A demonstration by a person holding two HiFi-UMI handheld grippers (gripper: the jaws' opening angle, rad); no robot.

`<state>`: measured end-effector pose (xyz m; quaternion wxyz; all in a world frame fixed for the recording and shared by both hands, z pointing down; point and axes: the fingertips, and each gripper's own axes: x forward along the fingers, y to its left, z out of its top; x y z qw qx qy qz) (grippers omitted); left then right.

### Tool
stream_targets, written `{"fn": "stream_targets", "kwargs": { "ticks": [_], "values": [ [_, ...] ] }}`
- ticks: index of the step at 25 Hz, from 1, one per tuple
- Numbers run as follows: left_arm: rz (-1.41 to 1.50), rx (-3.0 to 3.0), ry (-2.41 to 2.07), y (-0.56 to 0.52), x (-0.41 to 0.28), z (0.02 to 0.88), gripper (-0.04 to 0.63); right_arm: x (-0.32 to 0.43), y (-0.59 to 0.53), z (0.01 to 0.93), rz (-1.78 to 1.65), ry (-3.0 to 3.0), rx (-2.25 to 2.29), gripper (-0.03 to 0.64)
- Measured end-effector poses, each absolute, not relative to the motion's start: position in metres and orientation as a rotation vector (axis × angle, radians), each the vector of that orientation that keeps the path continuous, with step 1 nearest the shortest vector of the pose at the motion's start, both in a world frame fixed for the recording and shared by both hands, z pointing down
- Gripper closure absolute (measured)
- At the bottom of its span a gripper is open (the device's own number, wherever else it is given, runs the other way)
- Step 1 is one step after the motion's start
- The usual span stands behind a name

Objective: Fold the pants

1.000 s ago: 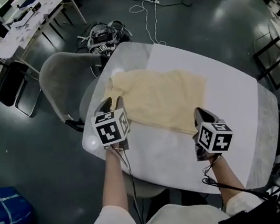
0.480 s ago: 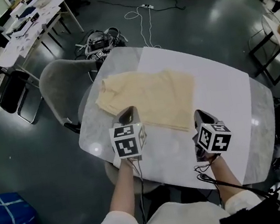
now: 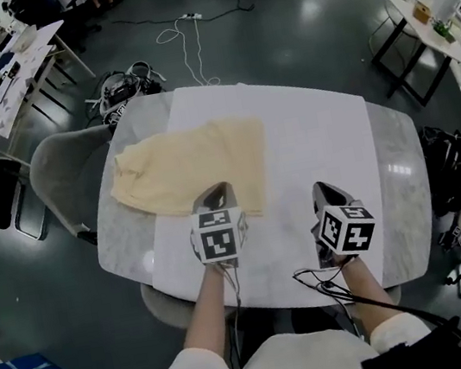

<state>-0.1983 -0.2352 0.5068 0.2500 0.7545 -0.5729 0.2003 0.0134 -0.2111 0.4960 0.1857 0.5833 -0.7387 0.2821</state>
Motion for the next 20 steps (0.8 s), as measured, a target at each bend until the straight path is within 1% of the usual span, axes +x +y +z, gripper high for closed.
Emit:
{"fn": "stream_targets", "kwargs": {
  "ticks": [5, 12, 13, 15, 20],
  "values": [
    [0.624, 2.068, -1.55, -0.25, -0.15, 0.528, 0.584, 0.061, -0.216, 0.51, 0.842, -2.054, 1.681, 0.624],
    [0.728, 2.078, -1.482, -0.276, -0.109, 0.569, 0.58, 0.088, -0.227, 0.534, 0.897, -2.038, 1.688, 0.624],
    [0.743, 2.081, -1.475, -0.279, -0.105, 0.576, 0.567, 0.091, -0.229, 0.537, 0.903, -2.033, 1.687, 0.624],
    [0.771, 2.075, -1.451, -0.285, -0.096, 0.588, 0.489, 0.097, -0.231, 0.543, 0.914, -2.024, 1.687, 0.624],
    [0.879, 2.066, -1.429, -0.298, -0.082, 0.614, 0.489, 0.112, -0.239, 0.552, 0.915, -2.013, 1.68, 0.624]
  ]
}}
